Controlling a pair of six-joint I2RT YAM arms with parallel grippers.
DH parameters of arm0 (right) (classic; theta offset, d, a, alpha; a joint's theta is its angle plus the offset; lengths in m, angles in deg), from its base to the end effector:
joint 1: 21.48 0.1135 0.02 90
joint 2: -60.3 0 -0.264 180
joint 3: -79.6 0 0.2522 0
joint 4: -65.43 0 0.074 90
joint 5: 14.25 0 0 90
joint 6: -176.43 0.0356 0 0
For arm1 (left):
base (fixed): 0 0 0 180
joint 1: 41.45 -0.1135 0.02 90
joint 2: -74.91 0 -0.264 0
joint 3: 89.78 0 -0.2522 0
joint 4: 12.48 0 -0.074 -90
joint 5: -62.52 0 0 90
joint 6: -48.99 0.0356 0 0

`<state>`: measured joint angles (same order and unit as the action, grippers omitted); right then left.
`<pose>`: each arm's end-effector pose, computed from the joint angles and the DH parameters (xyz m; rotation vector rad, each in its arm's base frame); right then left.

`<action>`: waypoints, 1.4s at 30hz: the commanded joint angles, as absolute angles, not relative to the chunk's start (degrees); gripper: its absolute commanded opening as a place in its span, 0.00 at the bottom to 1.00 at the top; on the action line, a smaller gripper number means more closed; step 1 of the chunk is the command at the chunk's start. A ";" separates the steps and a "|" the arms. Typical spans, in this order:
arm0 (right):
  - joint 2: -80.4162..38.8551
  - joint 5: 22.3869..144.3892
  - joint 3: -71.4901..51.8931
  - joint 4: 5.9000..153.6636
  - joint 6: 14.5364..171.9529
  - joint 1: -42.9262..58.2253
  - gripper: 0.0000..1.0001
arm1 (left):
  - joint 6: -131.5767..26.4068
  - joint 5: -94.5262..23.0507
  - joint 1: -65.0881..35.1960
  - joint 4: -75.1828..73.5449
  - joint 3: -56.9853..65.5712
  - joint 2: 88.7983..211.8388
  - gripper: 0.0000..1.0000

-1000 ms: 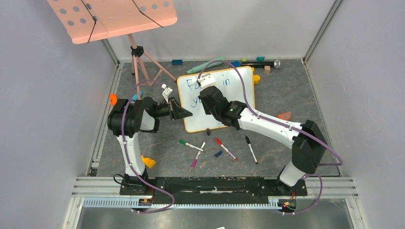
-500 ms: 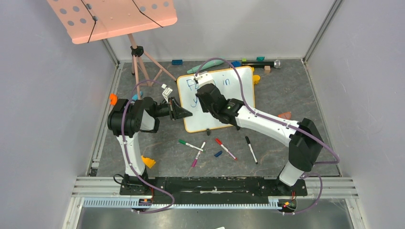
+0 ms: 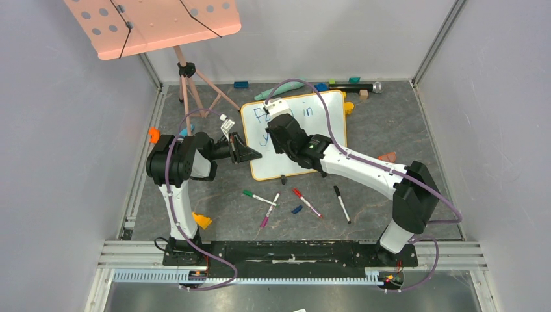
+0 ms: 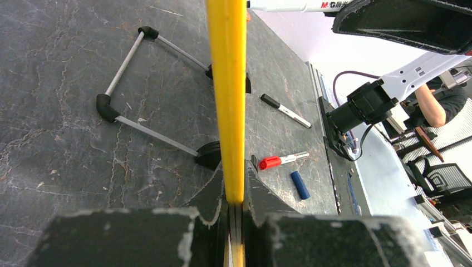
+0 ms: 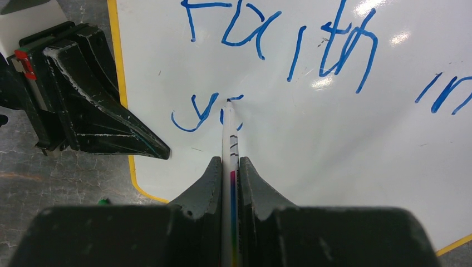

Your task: Write a sentence on the whiteboard

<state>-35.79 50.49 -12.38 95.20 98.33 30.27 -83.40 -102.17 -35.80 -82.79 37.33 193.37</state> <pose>0.2520 0.2951 0.2987 -0.4776 2.0500 0.1896 0.3282 -0.0670 0.1229 0.6523 1.6742 -1.5759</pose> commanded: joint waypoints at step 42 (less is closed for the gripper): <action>-32.70 47.76 -9.72 95.72 97.90 29.42 0.00 | -77.24 -105.66 -35.16 -87.93 37.46 192.06 0.02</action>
